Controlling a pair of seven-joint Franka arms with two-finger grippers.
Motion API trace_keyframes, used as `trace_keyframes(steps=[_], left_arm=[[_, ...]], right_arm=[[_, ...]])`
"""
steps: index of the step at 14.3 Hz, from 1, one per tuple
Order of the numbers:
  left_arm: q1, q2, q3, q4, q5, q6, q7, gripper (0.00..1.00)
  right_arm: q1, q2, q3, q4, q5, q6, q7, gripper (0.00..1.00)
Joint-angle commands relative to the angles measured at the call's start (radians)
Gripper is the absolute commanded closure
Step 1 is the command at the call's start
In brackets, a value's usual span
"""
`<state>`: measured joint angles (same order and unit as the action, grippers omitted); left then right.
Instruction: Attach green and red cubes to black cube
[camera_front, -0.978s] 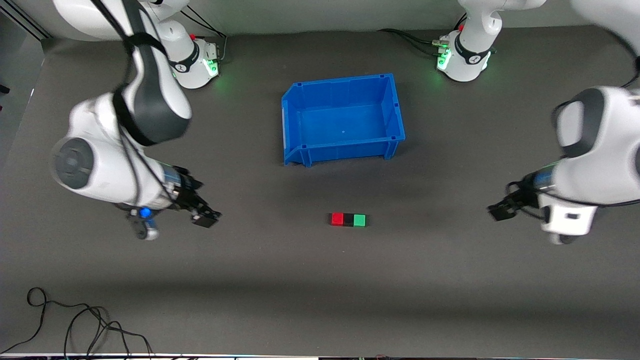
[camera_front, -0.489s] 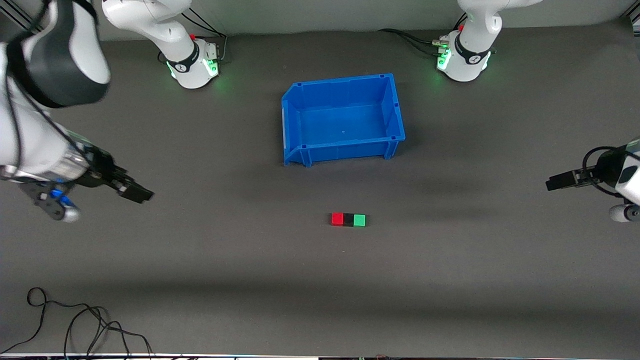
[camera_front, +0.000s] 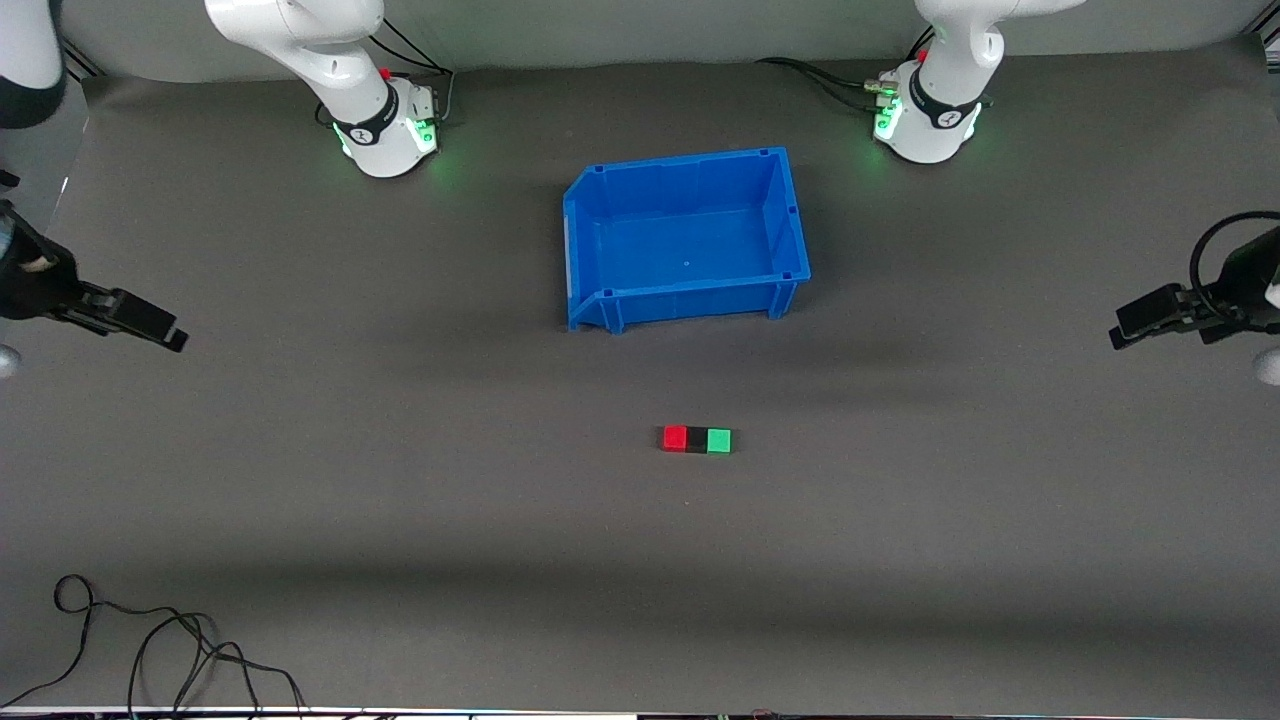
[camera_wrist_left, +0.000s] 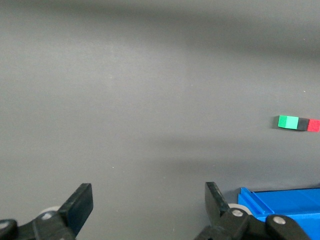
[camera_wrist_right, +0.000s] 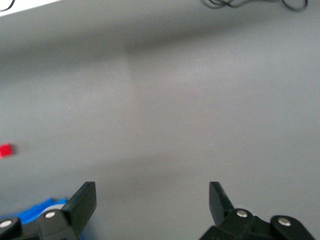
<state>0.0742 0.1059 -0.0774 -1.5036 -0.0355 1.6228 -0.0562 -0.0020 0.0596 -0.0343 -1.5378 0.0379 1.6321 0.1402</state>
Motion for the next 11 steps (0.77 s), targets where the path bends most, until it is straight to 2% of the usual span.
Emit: trace_keyframes(steps=[1,3,11], left_arm=[[-0.034,-0.044,0.002,-0.061,0.072,0.012,0.01,0.0],[-0.037,-0.066,0.002,-0.067,0.075,-0.006,0.018,0.0],[-0.027,-0.061,0.007,-0.053,0.065,-0.017,0.004,0.0]], right_arm=[[-0.01,-0.021,0.014,-0.019,-0.032,0.015,-0.096,0.0],[-0.003,-0.021,0.016,-0.01,-0.072,0.015,-0.1,0.0],[0.0,-0.021,0.017,-0.002,-0.072,0.006,-0.191,0.0]])
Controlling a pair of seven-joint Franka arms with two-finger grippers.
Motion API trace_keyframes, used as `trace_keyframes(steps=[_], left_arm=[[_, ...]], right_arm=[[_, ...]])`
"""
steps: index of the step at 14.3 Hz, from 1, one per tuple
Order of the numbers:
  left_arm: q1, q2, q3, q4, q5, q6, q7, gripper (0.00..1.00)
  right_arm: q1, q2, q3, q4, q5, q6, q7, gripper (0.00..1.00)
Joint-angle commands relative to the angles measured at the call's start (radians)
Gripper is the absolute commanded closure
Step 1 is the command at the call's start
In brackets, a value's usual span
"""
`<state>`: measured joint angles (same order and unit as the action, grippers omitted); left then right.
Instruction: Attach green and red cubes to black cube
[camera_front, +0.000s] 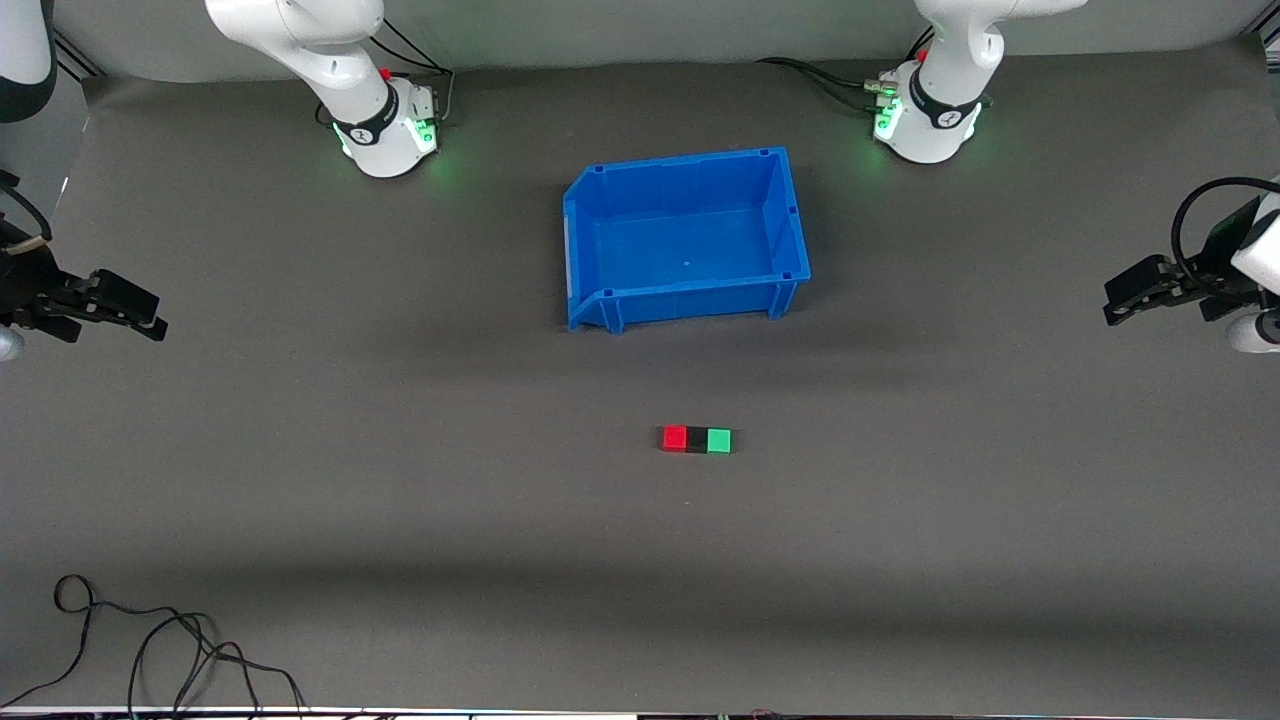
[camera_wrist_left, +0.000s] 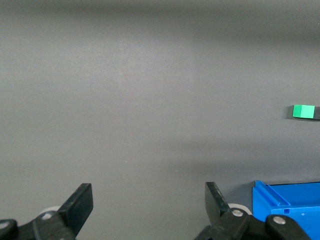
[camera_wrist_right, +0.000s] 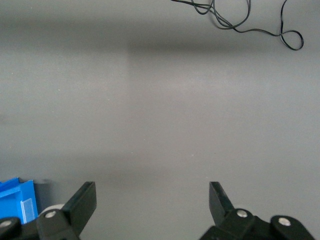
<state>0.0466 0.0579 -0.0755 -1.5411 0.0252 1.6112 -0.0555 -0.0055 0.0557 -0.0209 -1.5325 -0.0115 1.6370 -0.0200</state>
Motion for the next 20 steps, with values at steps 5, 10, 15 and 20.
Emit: trace_keyframes(steps=[5,10,15,20], left_arm=[[0.001,-0.003,0.005,-0.017,0.004,-0.014,0.002,0.0],[0.001,-0.003,0.006,-0.014,0.007,-0.017,0.005,0.0],[0.004,-0.009,0.01,-0.014,0.004,-0.017,0.005,0.0],[0.002,-0.006,0.008,-0.014,-0.001,-0.042,0.008,0.0]], right_arm=[[0.004,-0.016,0.007,-0.008,0.014,-0.031,-0.014,0.0],[0.004,-0.014,0.007,-0.008,0.03,-0.034,-0.011,0.0],[0.004,-0.007,0.009,-0.003,0.03,-0.034,-0.012,0.0],[0.004,-0.007,0.009,-0.003,0.033,-0.034,-0.012,0.0]])
